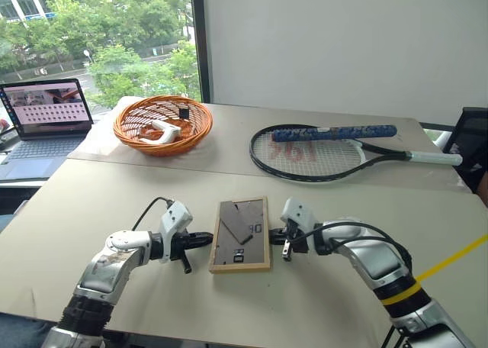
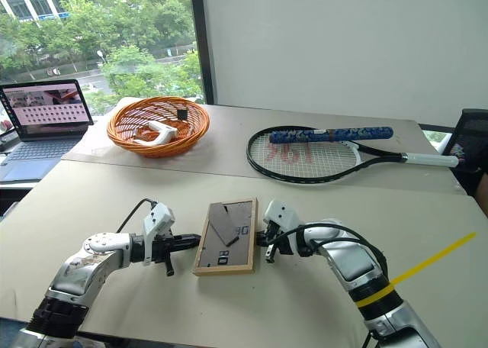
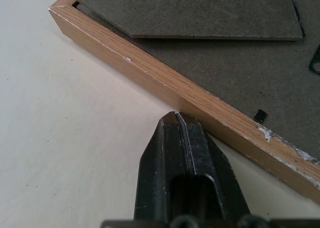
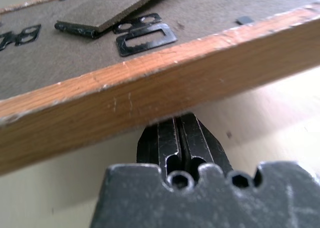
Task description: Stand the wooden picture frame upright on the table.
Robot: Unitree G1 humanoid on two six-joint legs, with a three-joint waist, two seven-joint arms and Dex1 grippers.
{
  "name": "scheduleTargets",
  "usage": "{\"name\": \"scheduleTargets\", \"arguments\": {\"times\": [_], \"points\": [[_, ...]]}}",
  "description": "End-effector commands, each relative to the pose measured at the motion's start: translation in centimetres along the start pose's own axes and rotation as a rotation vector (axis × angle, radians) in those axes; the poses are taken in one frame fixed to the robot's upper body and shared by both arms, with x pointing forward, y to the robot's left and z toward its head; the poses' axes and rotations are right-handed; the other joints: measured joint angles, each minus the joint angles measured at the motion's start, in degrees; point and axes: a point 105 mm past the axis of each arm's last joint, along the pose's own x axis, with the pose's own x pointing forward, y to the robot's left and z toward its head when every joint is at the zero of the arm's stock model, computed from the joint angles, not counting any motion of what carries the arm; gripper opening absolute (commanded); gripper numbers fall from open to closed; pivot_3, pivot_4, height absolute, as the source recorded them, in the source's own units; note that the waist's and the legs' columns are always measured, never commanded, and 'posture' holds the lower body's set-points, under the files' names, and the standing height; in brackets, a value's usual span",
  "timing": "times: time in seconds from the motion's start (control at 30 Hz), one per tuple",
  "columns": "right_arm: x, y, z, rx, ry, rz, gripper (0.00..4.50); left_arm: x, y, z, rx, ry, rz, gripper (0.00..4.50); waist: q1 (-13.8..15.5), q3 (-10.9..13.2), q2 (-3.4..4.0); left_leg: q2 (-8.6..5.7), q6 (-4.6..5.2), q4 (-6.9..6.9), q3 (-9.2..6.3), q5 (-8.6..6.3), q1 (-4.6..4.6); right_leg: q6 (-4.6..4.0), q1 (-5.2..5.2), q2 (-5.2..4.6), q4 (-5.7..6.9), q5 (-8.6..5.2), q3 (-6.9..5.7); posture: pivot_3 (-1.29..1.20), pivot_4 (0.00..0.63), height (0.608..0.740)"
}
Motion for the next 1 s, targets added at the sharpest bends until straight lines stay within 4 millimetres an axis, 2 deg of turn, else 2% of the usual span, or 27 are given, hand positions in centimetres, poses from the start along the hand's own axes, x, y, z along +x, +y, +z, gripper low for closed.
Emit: {"name": "scheduleTargets", "arguments": {"times": [0.03,0.13,0.23,0.3,0.37,0.47,0.57,0.63,0.7,0.73,0.83,1.0], "points": [[-1.8,-1.3,-1.0,-0.01,0.04,-0.06,0.04,-0.4,-0.2,0.1,-0.003,0.0,-0.004,0.0,0.0,0.0,0.0,0.0,0.0,0.01,0.0,0.0,0.0,0.0,0.01,0.0,0.0,0.0,0.0,0.0,0.15,0.705],[-3.6,-3.0,-2.5,-0.027,0.109,-0.112,0.04,-1.6,0.4,-0.3,-0.023,0.013,0.028,0.0,0.0,0.0,0.0,0.0,0.0,0.03,0.0,0.0,0.0,0.01,0.01,0.0,-0.01,0.0,0.0,0.0,0.15,0.705],[-5.0,-3.3,-2.6,-0.024,0.114,-0.111,0.04,-2.7,1.3,-0.5,-0.051,0.011,0.081,0.0,0.0,0.0,0.0,0.0,0.0,0.04,0.0,0.0,0.01,0.01,0.02,0.0,-0.01,-0.01,0.01,0.0,0.15,0.705],[-6.0,-3.1,-2.4,-0.044,0.117,-0.09,0.04,-3.5,2.4,0.2,-0.16,-0.043,0.152,0.0,0.0,0.0,0.0,0.0,0.0,0.04,0.0,0.0,0.01,0.01,0.01,0.0,-0.01,-0.01,0.01,0.0,0.15,0.705],[-6.8,-2.5,-1.7,-0.072,0.094,-0.052,0.04,-4.2,2.9,1.4,-0.341,-0.119,0.193,0.0,0.0,0.0,-0.01,0.0,0.0,0.04,0.0,0.0,0.01,0.04,0.01,0.0,-0.01,-0.02,0.01,0.0,0.15,0.705],[-7.3,-1.4,-0.2,-0.121,0.052,0.017,0.0,-5.4,1.1,4.1,-0.656,-0.244,0.041,0.76,-0.4,0.0,-0.03,0.0,0.01,0.03,-0.03,-0.01,-0.01,0.14,0.01,0.0,0.0,-0.08,0.0,0.0,0.15,0.705],[-7.3,-0.7,0.5,-0.148,0.029,0.052,0.0,-5.9,-0.3,4.6,-0.778,-0.229,-0.022,1.86,-1.2,0.0,-0.02,0.0,0.01,0.04,-0.09,0.0,-0.01,0.15,0.03,0.01,0.02,-0.09,-0.02,0.0,0.15,0.705],[-6.9,-0.4,0.4,-0.175,0.038,0.067,0.0,-5.9,-1.0,3.6,-0.812,-0.166,0.002,2.5,-1.6,0.0,-0.02,-0.01,0.01,0.04,-0.12,-0.01,0.01,0.14,0.07,0.0,0.02,-0.08,-0.03,0.0,0.15,0.705],[-6.2,-0.3,-0.1,-0.198,0.053,0.072,0.0,-5.4,-1.9,1.0,-0.831,-0.025,0.071,3.14,-2.2,0.0,-0.02,-0.02,0.01,0.05,-0.12,-0.01,0.02,0.08,0.07,0.0,0.02,-0.04,-0.01,0.0,0.15,0.705],[-5.6,-0.5,-0.6,-0.215,0.069,0.061,0.0,-4.8,-2.5,0.2,-0.865,0.019,0.048,3.52,-2.4,0.0,-0.02,-0.02,0.01,0.04,-0.13,-0.01,0.02,0.03,0.07,0.0,0.02,-0.01,-0.01,0.0,0.15,0.705],[-4.8,-1.1,-1.3,-0.241,0.091,0.045,0.0,-3.8,-3.5,-0.7,-0.923,0.089,-0.014,4.43,-2.5,0.0,-0.03,-0.02,0.0,0.03,-0.19,0.0,0.09,0.0,0.1,0.01,0.05,0.01,-0.04,0.0,0.15,0.705],[-3.5,-0.6,-1.4,-0.274,0.076,0.076,0.0,-2.3,-5.3,-1.1,-0.989,0.188,-0.136,4.43,-2.3,0.0,0.0,-0.14,0.0,0.16,-0.21,-0.01,0.1,0.07,0.19,-0.08,0.05,0.02,-0.02,0.0,0.15,0.705]]}}
